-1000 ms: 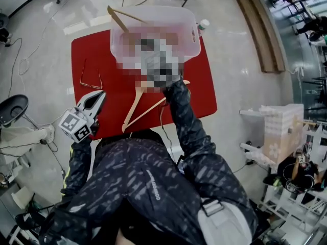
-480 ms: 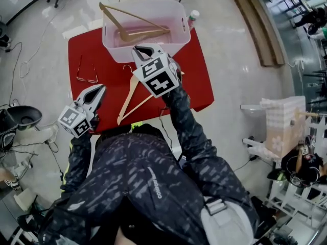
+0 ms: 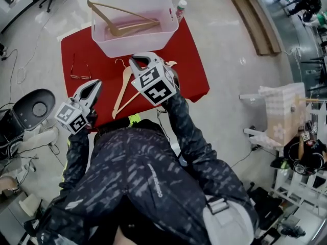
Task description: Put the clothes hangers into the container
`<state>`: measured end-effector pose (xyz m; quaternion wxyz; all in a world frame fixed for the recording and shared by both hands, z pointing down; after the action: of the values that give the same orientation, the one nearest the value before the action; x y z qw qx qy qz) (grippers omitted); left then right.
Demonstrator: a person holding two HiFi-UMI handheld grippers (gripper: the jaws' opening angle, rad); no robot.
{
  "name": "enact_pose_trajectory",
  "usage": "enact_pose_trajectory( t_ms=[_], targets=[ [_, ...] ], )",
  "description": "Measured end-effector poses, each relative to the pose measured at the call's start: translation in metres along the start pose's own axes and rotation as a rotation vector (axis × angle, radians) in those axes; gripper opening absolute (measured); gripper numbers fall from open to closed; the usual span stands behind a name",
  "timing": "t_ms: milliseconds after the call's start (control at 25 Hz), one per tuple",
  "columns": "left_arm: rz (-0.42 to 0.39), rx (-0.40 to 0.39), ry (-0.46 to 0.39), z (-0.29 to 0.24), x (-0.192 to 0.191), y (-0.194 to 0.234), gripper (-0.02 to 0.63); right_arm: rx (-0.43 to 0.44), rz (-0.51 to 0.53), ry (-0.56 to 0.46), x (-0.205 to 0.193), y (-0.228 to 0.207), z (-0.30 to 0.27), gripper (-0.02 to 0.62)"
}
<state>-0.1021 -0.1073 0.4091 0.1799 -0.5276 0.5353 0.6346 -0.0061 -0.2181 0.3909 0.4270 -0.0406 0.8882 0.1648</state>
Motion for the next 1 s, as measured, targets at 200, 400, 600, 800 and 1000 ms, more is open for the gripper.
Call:
enact_pose_trajectory(
  t_ms=[200, 400, 600, 800, 1000],
  targets=[
    [0.01, -0.016, 0.001, -0.005, 0.0, -0.003, 0.011, 0.0, -0.024, 0.026, -0.021, 0.009, 0.007, 0.025],
    [0.029, -0.045, 0.021, -0.01, -0.01, -0.005, 0.011, 0.021, -0.051, 0.067, -0.044, 0.019, 0.009, 0.025],
    [0.053, -0.075, 0.066, -0.014, -0.027, -0.002, 0.011, 0.088, -0.05, 0.15, -0.077, 0.037, -0.008, 0.025],
    [0.075, -0.092, 0.074, -0.02, -0.038, 0.0, 0.011, 0.167, -0.097, 0.168, -0.096, 0.044, -0.022, 0.015],
    [0.103, -0.089, 0.082, -0.018, -0.047, 0.008, 0.011, 0.214, -0.097, 0.217, -0.114, 0.048, -0.039, 0.015]
  ],
)
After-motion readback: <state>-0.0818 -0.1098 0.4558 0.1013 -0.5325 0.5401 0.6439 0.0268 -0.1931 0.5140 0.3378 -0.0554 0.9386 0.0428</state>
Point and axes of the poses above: the fingertips, and each gripper's own axes: z backward along the fingers, y to its left, x out of its top, the point moved 2 cm from there along z, backward along the fingers, and after that the axes turned 9 degrees about z, right-handed, at the moved point
